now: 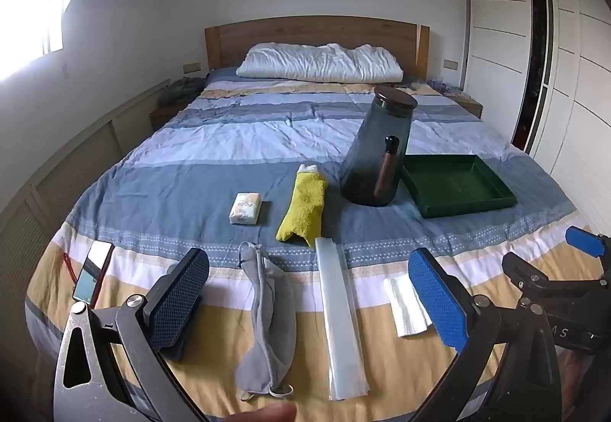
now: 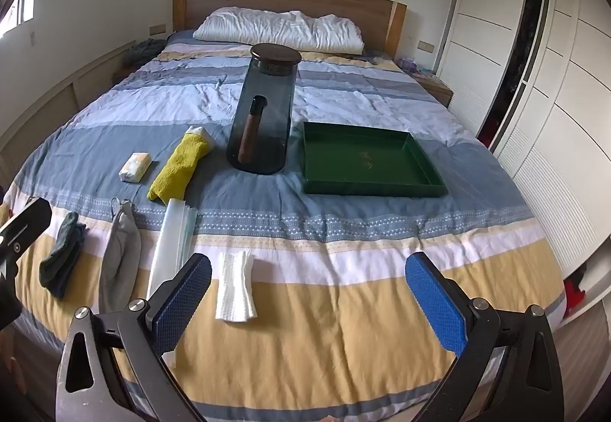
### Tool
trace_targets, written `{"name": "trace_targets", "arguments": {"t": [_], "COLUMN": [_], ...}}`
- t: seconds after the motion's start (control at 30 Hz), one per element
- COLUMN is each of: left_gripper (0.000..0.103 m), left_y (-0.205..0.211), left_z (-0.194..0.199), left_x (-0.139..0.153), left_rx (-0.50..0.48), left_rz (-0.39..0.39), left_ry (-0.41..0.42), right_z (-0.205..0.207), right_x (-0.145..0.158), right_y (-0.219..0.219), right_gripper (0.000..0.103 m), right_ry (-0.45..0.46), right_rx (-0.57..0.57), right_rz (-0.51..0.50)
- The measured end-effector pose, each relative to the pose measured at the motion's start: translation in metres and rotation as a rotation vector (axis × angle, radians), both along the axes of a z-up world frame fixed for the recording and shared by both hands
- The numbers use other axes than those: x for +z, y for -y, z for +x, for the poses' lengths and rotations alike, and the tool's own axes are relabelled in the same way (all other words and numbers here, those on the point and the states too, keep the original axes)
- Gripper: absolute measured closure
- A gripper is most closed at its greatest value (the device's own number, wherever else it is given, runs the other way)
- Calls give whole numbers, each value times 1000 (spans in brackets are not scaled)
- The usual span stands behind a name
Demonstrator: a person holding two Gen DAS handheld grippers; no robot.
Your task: Organize soft objects
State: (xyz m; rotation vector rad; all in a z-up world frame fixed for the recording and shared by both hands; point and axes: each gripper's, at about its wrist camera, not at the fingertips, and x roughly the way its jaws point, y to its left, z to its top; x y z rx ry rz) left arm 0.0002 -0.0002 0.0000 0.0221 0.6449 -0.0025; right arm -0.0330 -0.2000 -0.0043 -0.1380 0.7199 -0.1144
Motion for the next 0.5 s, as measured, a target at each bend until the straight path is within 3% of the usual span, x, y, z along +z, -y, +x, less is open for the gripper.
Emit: {"name": "trace_targets", "arguments": {"t": [0.5], "left_gripper": [1], "left_y": [2], "left_z": [0], "left_x": [-3], "left_rx": [-6], "left_rz": [7], "left_ry": [-5], "right_z": [0], "right_x": [0], "right_y": [-1], "right_gripper": [0], "right_ry": [1], "right_rx": [1], "right_rz": [-3]}}
